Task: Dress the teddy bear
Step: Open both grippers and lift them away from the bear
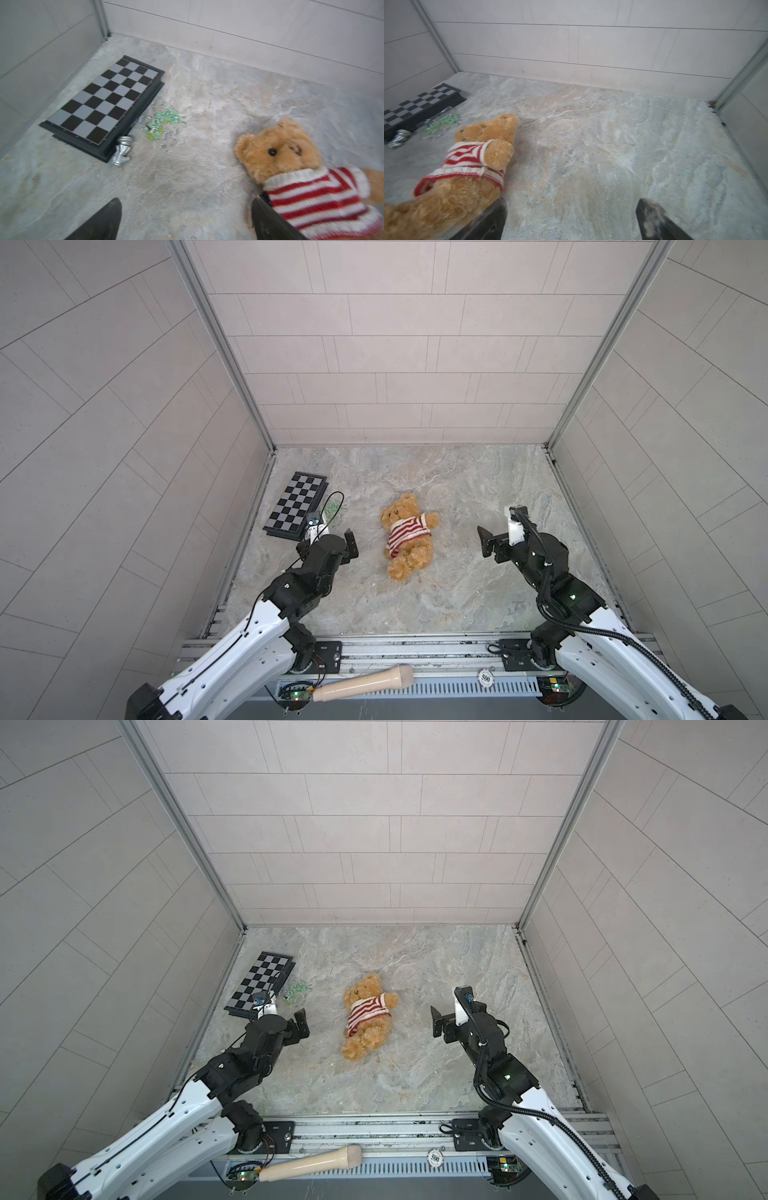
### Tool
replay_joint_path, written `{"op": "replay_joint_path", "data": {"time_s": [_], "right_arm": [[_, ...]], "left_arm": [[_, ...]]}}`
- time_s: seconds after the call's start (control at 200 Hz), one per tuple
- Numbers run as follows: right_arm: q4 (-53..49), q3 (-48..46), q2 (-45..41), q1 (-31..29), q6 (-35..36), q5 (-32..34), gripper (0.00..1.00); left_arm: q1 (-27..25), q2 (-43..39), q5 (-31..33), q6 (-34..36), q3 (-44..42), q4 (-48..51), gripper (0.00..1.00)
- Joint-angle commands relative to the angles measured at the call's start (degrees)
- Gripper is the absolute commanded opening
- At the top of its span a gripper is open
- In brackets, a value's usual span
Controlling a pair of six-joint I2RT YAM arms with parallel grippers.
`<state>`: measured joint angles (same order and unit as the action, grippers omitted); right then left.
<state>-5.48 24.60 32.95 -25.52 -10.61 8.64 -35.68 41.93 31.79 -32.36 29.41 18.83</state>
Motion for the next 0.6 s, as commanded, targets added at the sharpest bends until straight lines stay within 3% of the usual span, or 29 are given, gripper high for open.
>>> {"op": "replay_joint_path", "data": {"time_s": [0.0,0.165,0.32,0.596], "right_arm": [[1.21,-1.97,-1.04,0.84,0.45,11.55,1.00],[9.25,-4.90,0.51,2.10,2.59,15.22,1.00],[14.59,-6.55,3.81,4.72,3.94,17.24,1.00],[28.24,-11.04,11.47,13.63,2.79,11.37,1.00]], "left_arm": [[0.88,2.39,8.72,2.29,0.69,-1.07,1.00],[2.09,4.90,13.98,7.79,0.50,-7.76,1.00],[5.36,4.82,13.48,13.57,-2.60,-16.35,1.00],[12.05,6.66,9.30,25.42,-10.12,-34.58,1.00]]}}
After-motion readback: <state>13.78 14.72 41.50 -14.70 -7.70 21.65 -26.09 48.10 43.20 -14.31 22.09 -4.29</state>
